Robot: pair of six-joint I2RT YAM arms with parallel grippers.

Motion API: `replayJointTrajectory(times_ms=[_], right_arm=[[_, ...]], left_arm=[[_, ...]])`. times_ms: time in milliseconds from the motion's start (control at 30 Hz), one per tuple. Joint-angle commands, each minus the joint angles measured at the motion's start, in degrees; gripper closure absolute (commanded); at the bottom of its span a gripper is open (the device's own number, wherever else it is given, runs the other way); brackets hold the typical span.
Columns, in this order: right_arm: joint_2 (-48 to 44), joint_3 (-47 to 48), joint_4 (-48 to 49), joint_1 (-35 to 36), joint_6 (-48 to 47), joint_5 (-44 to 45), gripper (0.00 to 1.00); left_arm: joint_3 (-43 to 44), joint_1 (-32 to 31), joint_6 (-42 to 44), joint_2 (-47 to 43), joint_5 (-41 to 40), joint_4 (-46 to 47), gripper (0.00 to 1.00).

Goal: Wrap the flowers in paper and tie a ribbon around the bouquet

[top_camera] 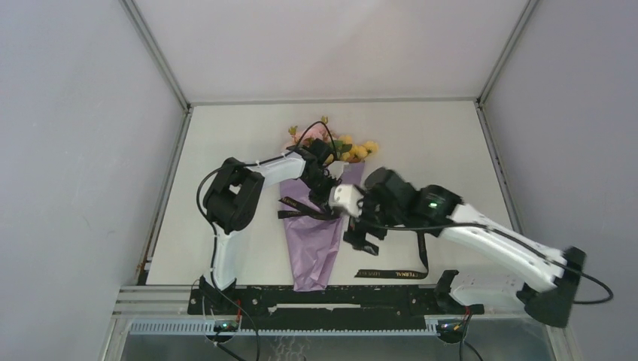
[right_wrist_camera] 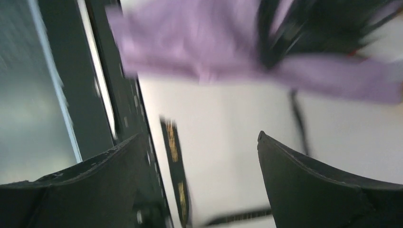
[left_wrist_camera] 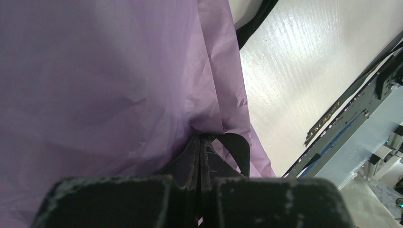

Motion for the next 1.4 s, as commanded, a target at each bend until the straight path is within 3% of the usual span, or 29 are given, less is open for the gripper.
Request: replayJointTrajectory(times_ms=[0,233,367,500,867,1000,1133,1200,1367], right_arm=[[11.5,-7.4,-23.2,1.9,-19.9,5.4,0.07],[12.9,-18.2,-19.2,-1.0,-26.7,8.8,0.08],[18.9,-18.7,-13.1,-1.9,-19.7,14.8,0.08],[26.3,-21.0,-9.5,-5.0,-18.1,14.2,0.1],[28.3,-24.1,-9.9,-0.9,-15.2,10.4,0.1],[29.0,-24.8,-9.8,5.3,-11.9,14.9,0.12],[28.9,-25.2,-8.3,7.2,-9.9,19.2,0.16],[28.7,-25.2,-7.2,7.6,-9.7,19.8,0.25],[27.9,-23.9,-7.3,8.9,-9.9,18.2,0.82]], left_arm=[[0.3,0.2,0.7,-3.7,-1.0,2.4,1.0],[-0.9,0.2,1.4,-4.8,-3.8,3.2,1.0],[-1.1,0.3,1.4,-5.3,-4.4,3.0,1.0],[-0.7,0.2,2.9,-5.5,-4.6,2.5,1.0],[-0.4,0.2,3.6,-5.6,-4.8,1.9,1.0],[-0.4,0.2,3.8,-5.8,-5.2,1.9,1.0],[-0.3,0.3,3.8,-5.8,-5.0,1.7,1.0],[-0.2,0.2,3.8,-5.8,-5.0,1.6,1.0],[-0.2,0.3,4.0,-5.8,-5.0,1.5,1.0]])
